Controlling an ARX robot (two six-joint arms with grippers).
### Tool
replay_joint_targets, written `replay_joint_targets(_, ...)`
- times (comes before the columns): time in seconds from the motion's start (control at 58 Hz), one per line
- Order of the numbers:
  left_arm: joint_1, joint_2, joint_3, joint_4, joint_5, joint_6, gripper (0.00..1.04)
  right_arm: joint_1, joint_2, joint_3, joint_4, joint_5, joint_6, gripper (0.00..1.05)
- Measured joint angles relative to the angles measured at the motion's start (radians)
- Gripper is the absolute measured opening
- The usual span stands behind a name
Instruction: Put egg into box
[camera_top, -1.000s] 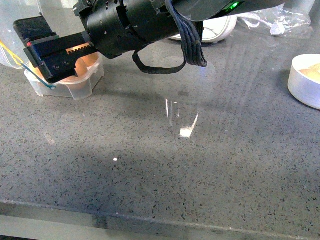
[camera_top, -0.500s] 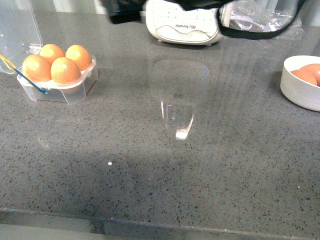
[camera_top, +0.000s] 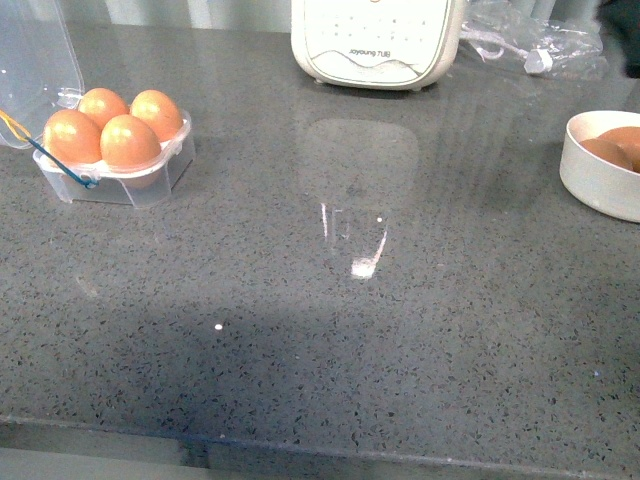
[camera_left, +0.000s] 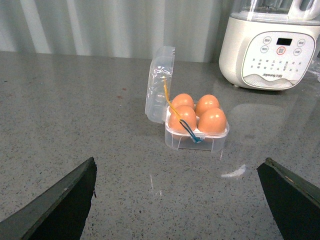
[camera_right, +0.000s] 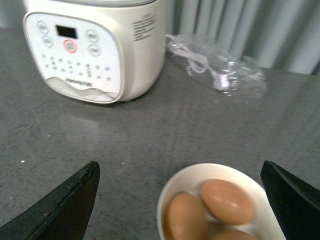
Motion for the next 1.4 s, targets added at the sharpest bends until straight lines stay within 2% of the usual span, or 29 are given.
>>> replay_joint_targets(0.224, 0.0, 0.0, 0.0, 0.0, 0.0, 0.0, 0.98, -0.142, -0.202, -0.188, 0.023, 0.027, 0.046, 0.97)
replay_joint_targets(0.414, 0.0, 0.0, 0.0, 0.0, 0.0, 0.0, 0.98, -0.294, -0.434, -0.296, -0.058, 0.012, 0.087, 0.97)
replay_joint_targets(0.535, 0.0, 0.0, 0.0, 0.0, 0.0, 0.0, 0.98, -0.322, -0.524, -0.314, -0.073, 0.019, 0.063, 0.97)
replay_joint_targets(0.621, 0.0, 0.0, 0.0, 0.0, 0.0, 0.0, 0.98, -0.343, -0.549, -0.359, 0.005, -0.159, 0.063, 0.82)
replay_joint_targets(0.673, 0.0, 0.0, 0.0, 0.0, 0.0, 0.0, 0.98, -0.332, -0.576, -0.394, 0.009, -0.184, 0.061, 0.72)
replay_joint_targets(0.793, 0.0, 0.0, 0.0, 0.0, 0.0, 0.0, 0.98, -0.295, -0.652, -0.465, 0.001, -0.153, 0.06, 0.43)
replay_joint_targets(0.949, 0.0, 0.0, 0.0, 0.0, 0.0, 0.0, 0.98, -0.266, -0.723, -0.509, -0.023, -0.123, 0.06, 0.18)
replay_joint_targets(1.018, 0.0, 0.0, 0.0, 0.0, 0.0, 0.0, 0.98, -0.209, -0.759, -0.527, -0.043, -0.044, 0.06, 0.06)
replay_joint_targets(1.121, 0.0, 0.0, 0.0, 0.0, 0.0, 0.0, 0.98, -0.174, -0.803, -0.548, -0.066, -0.041, 0.057, 0.03)
replay_joint_targets(1.397, 0.0, 0.0, 0.0, 0.0, 0.0, 0.0, 0.98, -0.172, -0.925, -0.586, -0.147, -0.034, 0.057, 0.03)
